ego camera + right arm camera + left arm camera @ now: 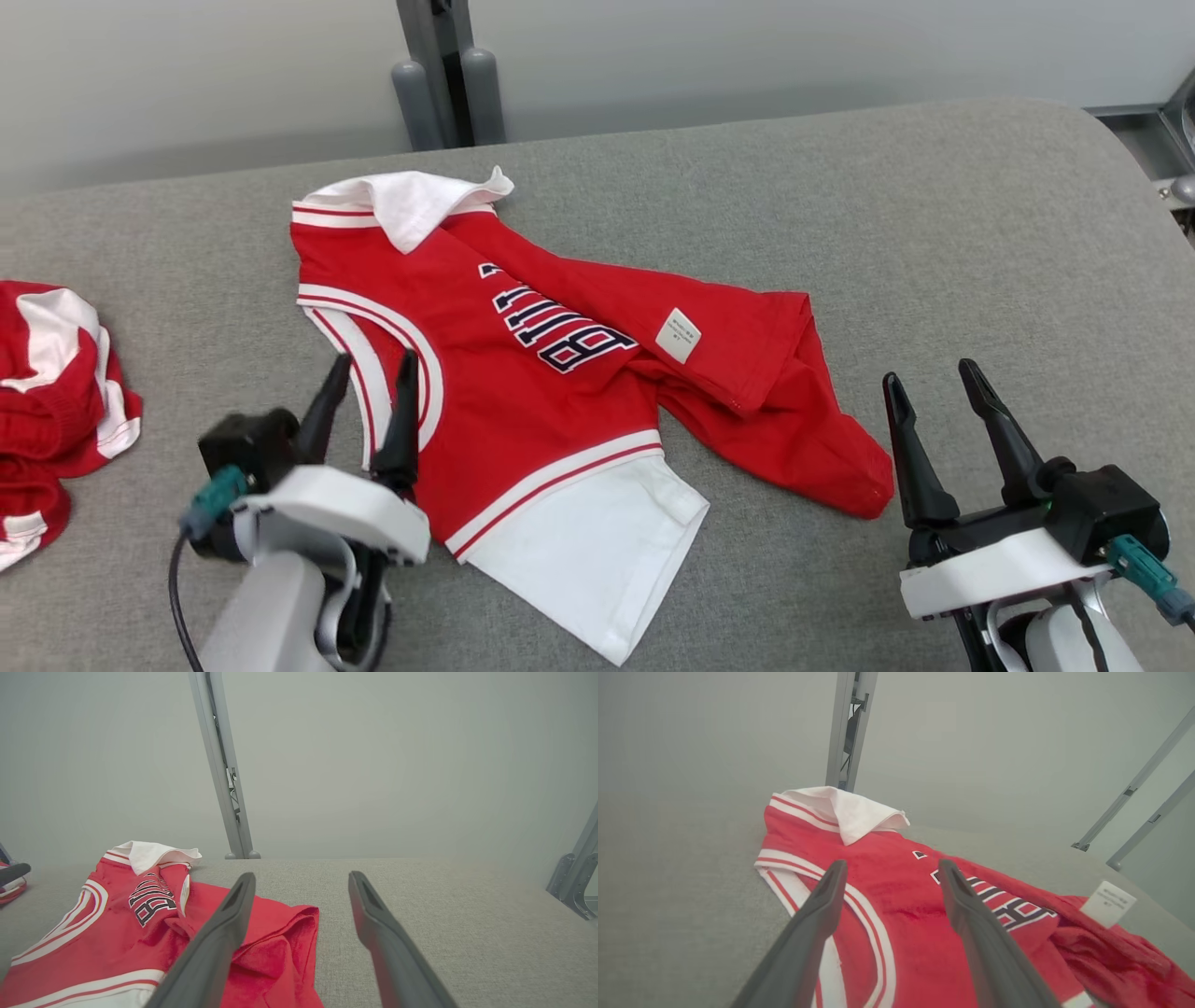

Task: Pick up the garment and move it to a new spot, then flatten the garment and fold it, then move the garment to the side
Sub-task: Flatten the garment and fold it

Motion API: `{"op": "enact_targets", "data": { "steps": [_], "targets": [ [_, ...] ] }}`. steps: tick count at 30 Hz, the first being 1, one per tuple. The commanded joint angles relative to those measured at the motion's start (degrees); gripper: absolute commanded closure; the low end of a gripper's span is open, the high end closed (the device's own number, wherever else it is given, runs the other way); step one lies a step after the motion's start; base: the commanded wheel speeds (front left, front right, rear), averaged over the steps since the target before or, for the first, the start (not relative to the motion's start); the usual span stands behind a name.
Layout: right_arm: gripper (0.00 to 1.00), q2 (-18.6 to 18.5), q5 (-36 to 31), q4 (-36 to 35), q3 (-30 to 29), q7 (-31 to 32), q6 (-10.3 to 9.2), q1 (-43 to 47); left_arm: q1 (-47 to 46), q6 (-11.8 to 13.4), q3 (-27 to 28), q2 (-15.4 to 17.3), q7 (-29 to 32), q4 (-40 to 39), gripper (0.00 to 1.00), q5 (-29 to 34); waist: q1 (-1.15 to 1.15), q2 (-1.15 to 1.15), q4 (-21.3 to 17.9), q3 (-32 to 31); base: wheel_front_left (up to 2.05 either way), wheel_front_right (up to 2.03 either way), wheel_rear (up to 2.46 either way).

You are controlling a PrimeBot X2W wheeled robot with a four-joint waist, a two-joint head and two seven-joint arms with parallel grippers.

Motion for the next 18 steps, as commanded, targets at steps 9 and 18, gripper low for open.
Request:
{"op": "enact_targets", "data": {
  "steps": [9,18],
  "targets": [
    [0.00,-0.3,-0.3,0.2,-1.0,-0.3,0.03,1.9,13.2,3.2,-2.2,-3.3,0.9,-5.6,0.00,-1.4,0.00,0.00,2.8,-3.3,0.00,0.00,0.00],
    [0.00,-0.3,-0.4,0.5,-0.7,-0.3,0.03,2.2,13.0,3.1,-3.3,-4.1,8.8,-1.1,0.00,-6.5,0.00,0.00,3.0,-4.0,0.00,0.00,0.00]
  ]
}}
